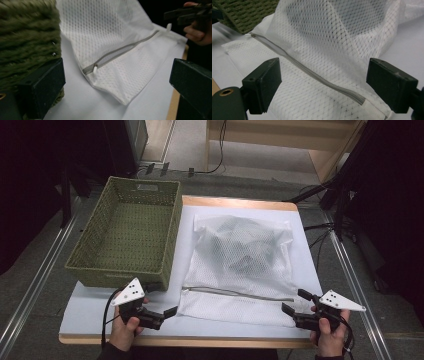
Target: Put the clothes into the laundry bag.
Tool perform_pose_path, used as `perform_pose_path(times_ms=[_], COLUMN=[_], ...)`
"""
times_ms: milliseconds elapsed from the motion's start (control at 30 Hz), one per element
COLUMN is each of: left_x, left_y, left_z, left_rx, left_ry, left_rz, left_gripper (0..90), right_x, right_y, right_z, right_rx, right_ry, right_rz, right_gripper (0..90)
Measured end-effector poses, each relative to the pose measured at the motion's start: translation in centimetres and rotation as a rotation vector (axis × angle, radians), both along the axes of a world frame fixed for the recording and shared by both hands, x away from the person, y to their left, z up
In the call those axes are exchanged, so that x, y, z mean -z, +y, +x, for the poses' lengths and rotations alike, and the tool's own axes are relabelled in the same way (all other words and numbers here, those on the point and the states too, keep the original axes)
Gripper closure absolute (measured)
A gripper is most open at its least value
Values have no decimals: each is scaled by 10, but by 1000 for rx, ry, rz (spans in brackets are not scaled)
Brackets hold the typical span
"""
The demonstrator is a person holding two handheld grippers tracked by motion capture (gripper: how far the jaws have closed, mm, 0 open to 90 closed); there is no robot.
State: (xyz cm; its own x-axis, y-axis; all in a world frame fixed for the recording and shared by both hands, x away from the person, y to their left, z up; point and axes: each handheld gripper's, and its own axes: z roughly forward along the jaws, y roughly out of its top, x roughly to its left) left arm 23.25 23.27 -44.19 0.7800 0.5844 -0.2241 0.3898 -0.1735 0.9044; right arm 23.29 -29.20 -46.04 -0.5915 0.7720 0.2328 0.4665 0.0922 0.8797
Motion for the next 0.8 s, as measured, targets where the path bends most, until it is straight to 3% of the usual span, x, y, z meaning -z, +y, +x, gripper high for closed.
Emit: perform_pose_path(times_ms=[100,233,267,433,800], left_x=[-3,-5,-5,-5,-2], left_y=[10,25,30,31,26], left_z=[-1,-1,0,0,1], left_rx=[23,-36,-43,-34,-17], left_ry=[-24,-34,-38,-49,-40], left_rz=[-32,-22,-39,-47,-34], left_gripper=[0,0,0,0,0], right_x=[-2,-3,-2,-3,1], right_y=[-3,-8,-10,-11,-10], right_z=[-2,-4,-4,-5,-2], right_rx=[-31,-16,8,17,16], right_ry=[-12,-30,-32,-46,-29], right_rz=[17,42,45,52,42], right_gripper=[114,89,89,89,113])
